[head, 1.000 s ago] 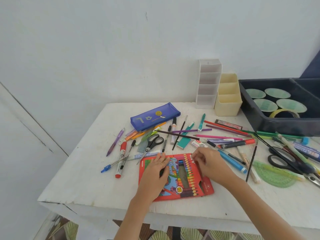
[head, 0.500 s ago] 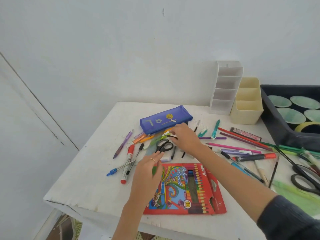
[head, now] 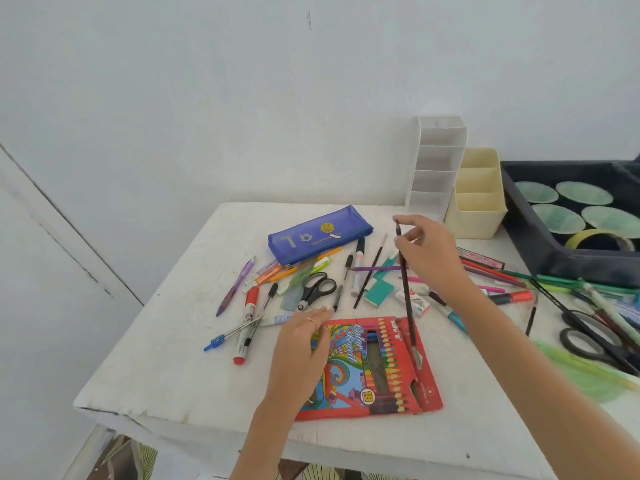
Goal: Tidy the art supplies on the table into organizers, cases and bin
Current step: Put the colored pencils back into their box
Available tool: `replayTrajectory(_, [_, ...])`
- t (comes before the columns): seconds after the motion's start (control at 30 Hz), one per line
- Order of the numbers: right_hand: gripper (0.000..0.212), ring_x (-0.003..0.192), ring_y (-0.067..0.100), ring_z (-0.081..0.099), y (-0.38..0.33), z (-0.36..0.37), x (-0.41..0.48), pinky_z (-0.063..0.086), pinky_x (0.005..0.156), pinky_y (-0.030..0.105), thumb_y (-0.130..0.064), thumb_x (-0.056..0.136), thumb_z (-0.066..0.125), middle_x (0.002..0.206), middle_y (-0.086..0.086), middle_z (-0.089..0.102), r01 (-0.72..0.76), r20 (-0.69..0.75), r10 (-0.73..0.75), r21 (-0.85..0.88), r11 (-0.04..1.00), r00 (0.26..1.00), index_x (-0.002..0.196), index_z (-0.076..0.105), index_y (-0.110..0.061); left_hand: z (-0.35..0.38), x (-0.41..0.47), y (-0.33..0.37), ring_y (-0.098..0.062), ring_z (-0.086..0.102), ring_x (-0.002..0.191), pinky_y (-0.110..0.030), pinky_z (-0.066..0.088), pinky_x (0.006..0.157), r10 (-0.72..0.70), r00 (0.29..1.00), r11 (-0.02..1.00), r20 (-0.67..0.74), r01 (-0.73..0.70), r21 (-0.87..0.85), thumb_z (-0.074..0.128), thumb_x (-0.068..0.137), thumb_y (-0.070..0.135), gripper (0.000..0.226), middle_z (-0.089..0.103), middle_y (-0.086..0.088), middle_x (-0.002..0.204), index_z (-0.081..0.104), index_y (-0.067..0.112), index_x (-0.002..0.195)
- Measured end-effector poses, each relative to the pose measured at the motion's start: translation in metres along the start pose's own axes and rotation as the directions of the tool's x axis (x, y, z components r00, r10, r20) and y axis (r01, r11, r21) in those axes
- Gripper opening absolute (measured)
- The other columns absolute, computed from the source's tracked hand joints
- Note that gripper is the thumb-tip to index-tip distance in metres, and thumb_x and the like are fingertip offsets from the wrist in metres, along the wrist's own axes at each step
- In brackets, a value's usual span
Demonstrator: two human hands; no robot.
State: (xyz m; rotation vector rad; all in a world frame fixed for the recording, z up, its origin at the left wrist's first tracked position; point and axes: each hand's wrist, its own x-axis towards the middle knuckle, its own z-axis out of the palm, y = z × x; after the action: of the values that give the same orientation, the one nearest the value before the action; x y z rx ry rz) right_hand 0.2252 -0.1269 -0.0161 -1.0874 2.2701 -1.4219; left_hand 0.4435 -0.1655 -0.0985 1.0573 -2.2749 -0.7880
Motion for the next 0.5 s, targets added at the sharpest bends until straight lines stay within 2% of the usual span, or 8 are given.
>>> replayTrajectory(0.07, [0.033,0.069,0.014,0.063,0.017,-0.016,-0.009,0.051,0.056,0.020,-0.007,0.091,0.054,0.089,0.005,0.063,-0.191,-0.008,0.192,0.066,0.979,0.981,0.121,0.056,-0.020,0.002,-0.004,0.001,0.003,0.042,0.117,-0.019,0.036,0.103,0.025,1.000,0.999,0.005,-0.025,0.023,0.047,0.097,0.024,0.033,0.055,0.010,0.130,0.056,0.025,0.128])
replayTrajectory(0.17, [0.031,0.078,0.023,0.068,0.045,-0.030,-0.026,0.058,0.066,0.034,-0.003,0.091,0.054,0.101,0.011,0.065,-0.379,-0.064,0.404,0.237,0.894,0.912,0.119,0.057,-0.016,0.004,-0.008,0.001,0.005,0.041,0.115,-0.014,0.033,0.101,0.066,0.998,0.998,0.004,-0.066,0.020,0.049,0.096,0.021,0.033,0.056,0.010,0.130,0.057,0.025,0.127])
replayTrajectory(0.23, [0.028,0.078,0.025,0.069,0.060,-0.035,-0.037,0.058,0.072,0.038,-0.003,0.091,0.054,0.098,0.015,0.066,-0.408,-0.115,0.463,0.322,0.854,0.879,0.116,0.057,-0.016,0.005,-0.010,0.001,-0.001,0.044,0.121,-0.019,0.036,0.104,0.074,0.997,0.997,0.021,-0.075,0.013,0.049,0.096,0.020,0.034,0.055,0.009,0.132,0.056,0.024,0.129])
replayTrajectory(0.3, [0.027,0.078,0.024,0.070,0.072,-0.036,-0.048,0.058,0.069,0.034,-0.003,0.092,0.054,0.093,0.015,0.067,-0.425,-0.146,0.513,0.397,0.814,0.846,0.114,0.055,-0.018,0.007,-0.012,0.001,-0.003,0.041,0.126,-0.022,0.035,0.106,0.076,0.996,0.997,0.050,-0.078,0.029,0.047,0.097,0.021,0.037,0.050,0.010,0.137,0.052,0.026,0.133])
replayTrajectory(0.4, [0.024,0.082,0.027,0.070,0.085,-0.031,-0.063,0.058,0.075,0.040,-0.002,0.089,0.056,0.100,0.019,0.065,-0.405,-0.170,0.552,0.514,0.757,0.816,0.108,0.056,-0.017,0.010,-0.014,-0.002,-0.004,0.033,0.134,-0.027,0.034,0.110,0.048,0.994,0.997,0.099,-0.054,0.058,0.043,0.098,0.027,0.040,0.039,0.011,0.146,0.044,0.027,0.138])
replayTrajectory(0.5, [0.021,0.080,0.030,0.069,0.086,-0.024,-0.081,0.059,0.074,0.041,0.003,0.088,0.058,0.099,0.021,0.065,-0.368,-0.095,0.555,0.654,0.660,0.826,0.106,0.053,-0.007,0.012,-0.017,-0.004,-0.004,0.027,0.138,-0.031,0.033,0.111,0.029,0.992,0.999,0.121,-0.033,0.030,0.043,0.099,0.029,0.042,0.033,0.010,0.149,0.042,0.025,0.140])
